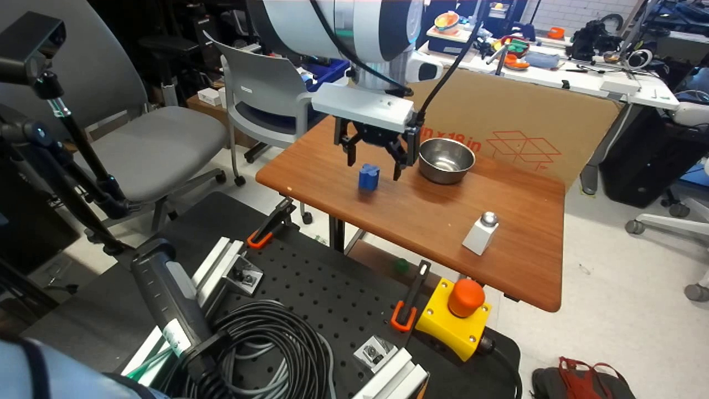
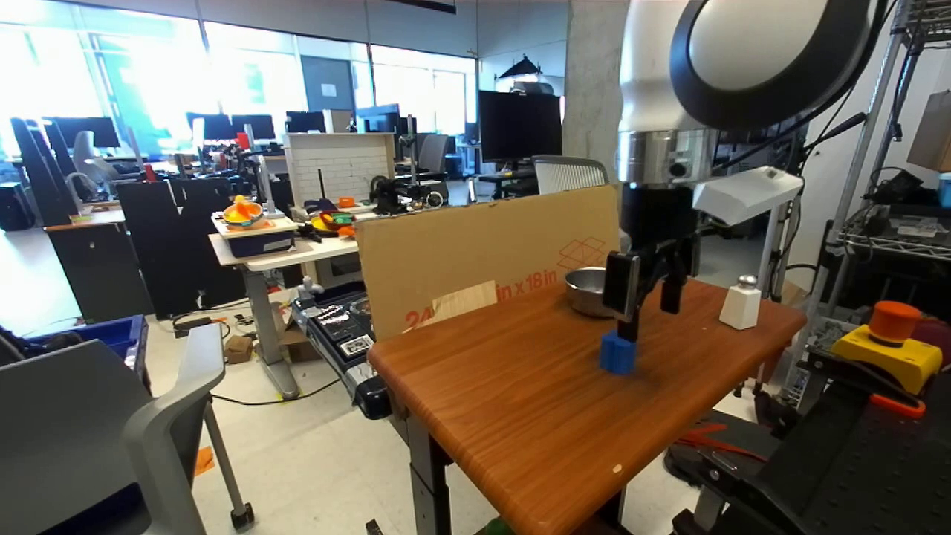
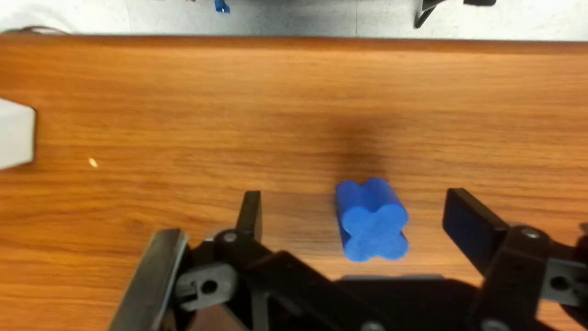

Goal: Move the blue block to the left

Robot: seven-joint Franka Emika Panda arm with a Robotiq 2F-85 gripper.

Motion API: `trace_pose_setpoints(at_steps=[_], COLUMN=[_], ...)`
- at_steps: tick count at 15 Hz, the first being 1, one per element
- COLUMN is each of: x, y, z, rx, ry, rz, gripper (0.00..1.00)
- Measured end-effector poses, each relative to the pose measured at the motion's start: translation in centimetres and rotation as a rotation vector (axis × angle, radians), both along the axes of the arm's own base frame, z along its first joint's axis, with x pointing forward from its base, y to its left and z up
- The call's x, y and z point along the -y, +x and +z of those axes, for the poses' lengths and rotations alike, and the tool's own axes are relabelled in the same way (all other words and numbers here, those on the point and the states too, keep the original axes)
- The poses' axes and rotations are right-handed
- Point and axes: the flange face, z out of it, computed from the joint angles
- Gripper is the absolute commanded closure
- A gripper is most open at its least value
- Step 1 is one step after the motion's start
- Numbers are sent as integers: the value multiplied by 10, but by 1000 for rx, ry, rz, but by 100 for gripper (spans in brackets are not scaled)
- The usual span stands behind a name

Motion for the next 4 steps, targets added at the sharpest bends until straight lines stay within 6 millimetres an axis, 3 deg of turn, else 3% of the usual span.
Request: trace_pose_setpoints(at_steps=[2, 4], x=[28, 40], y=[-13, -20], z=[15, 23], rx=[-35, -35], ry=[2, 6], rz=[-75, -102], gripper=[0, 0])
